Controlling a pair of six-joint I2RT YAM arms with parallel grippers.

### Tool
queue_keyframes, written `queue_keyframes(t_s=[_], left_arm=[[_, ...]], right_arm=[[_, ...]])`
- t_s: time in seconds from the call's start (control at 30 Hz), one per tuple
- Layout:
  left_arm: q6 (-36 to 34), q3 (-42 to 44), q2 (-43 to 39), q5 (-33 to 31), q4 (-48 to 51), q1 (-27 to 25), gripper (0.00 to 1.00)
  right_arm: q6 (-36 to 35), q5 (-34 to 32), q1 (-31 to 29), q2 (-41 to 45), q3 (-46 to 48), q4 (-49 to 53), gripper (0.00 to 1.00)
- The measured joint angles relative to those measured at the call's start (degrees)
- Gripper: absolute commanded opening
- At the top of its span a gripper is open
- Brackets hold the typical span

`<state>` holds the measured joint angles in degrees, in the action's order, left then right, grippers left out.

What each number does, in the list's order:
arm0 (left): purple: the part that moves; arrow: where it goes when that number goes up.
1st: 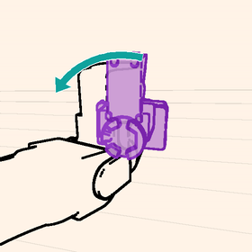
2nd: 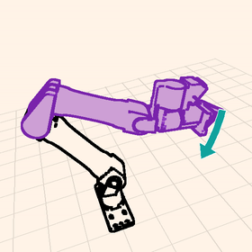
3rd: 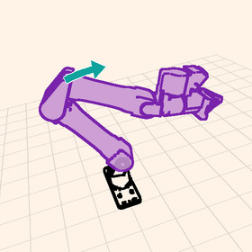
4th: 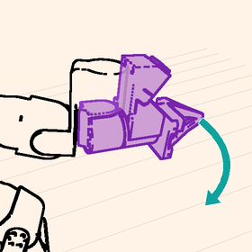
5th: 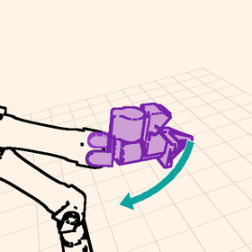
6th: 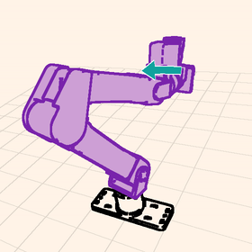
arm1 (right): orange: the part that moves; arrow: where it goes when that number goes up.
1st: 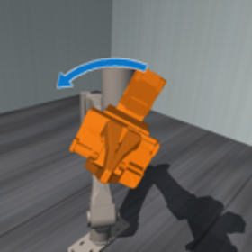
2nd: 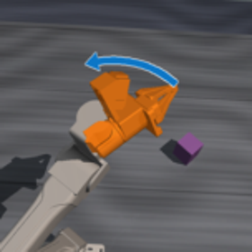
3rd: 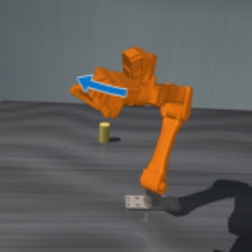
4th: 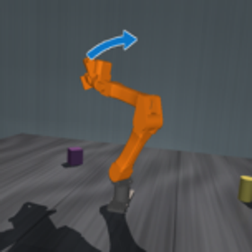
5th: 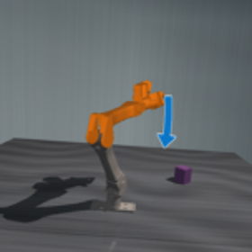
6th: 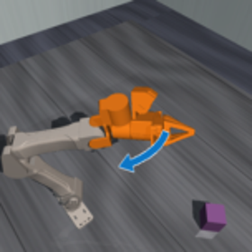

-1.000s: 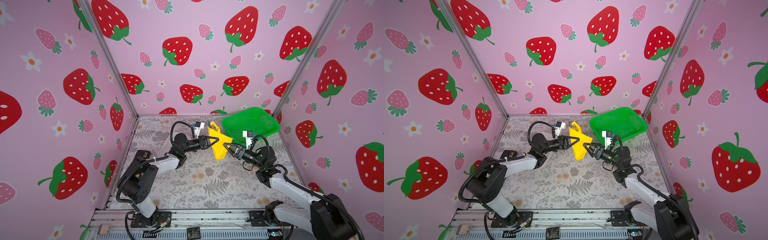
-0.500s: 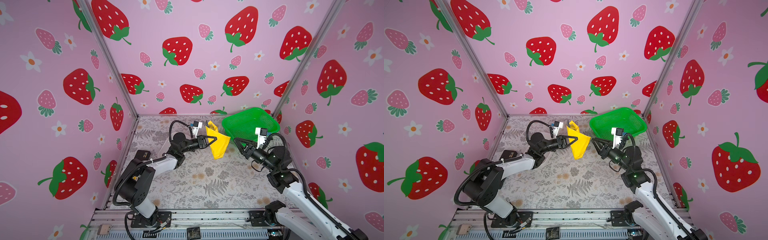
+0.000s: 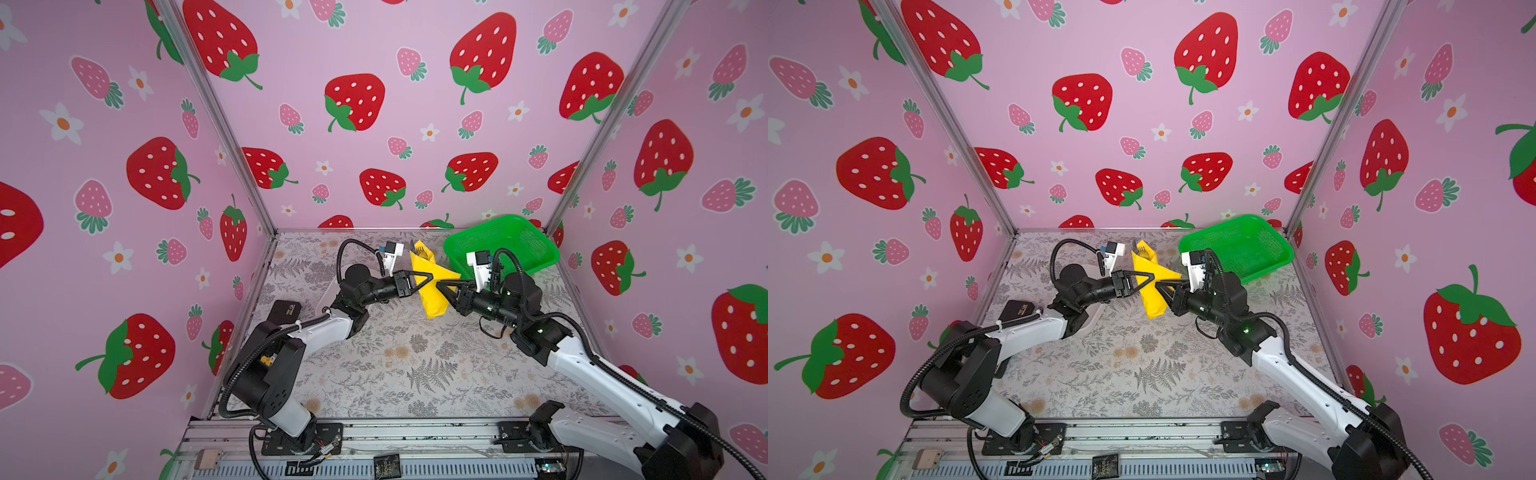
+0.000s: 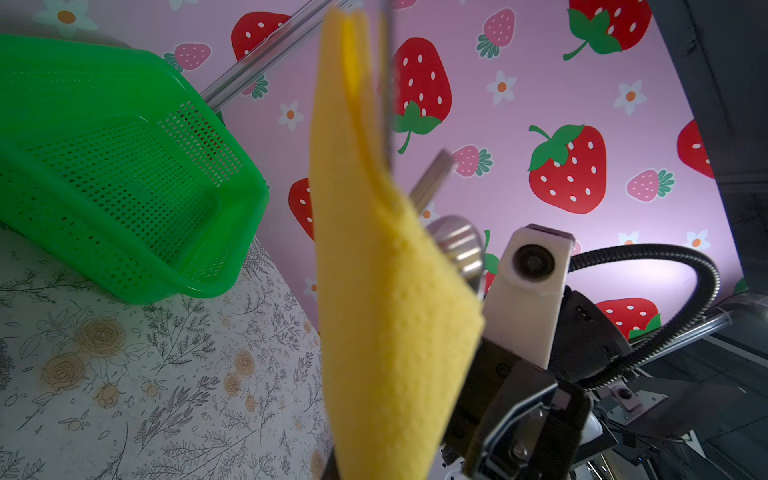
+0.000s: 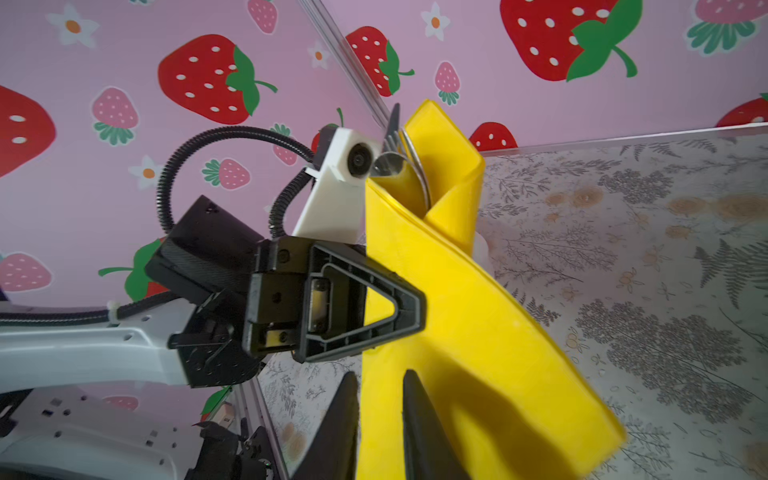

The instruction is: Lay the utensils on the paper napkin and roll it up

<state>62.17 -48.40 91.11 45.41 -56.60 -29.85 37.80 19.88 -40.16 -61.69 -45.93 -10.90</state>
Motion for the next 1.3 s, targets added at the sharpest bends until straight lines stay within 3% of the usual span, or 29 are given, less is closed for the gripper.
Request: queue_keyframes(t_s=[0.5, 1.3], left_arm=[[0.7, 0.0, 0.0, 0.1, 0.0, 0.0, 0.0], [3.5, 0.0, 0.0, 1.5, -1.8, 0.0, 0.0]], right_arm=[[-0.6, -2.8, -0.1, -1.7, 0.4, 2.4, 0.35], [3.3, 15.9, 5.2, -4.1, 7.0, -10.8, 0.37]])
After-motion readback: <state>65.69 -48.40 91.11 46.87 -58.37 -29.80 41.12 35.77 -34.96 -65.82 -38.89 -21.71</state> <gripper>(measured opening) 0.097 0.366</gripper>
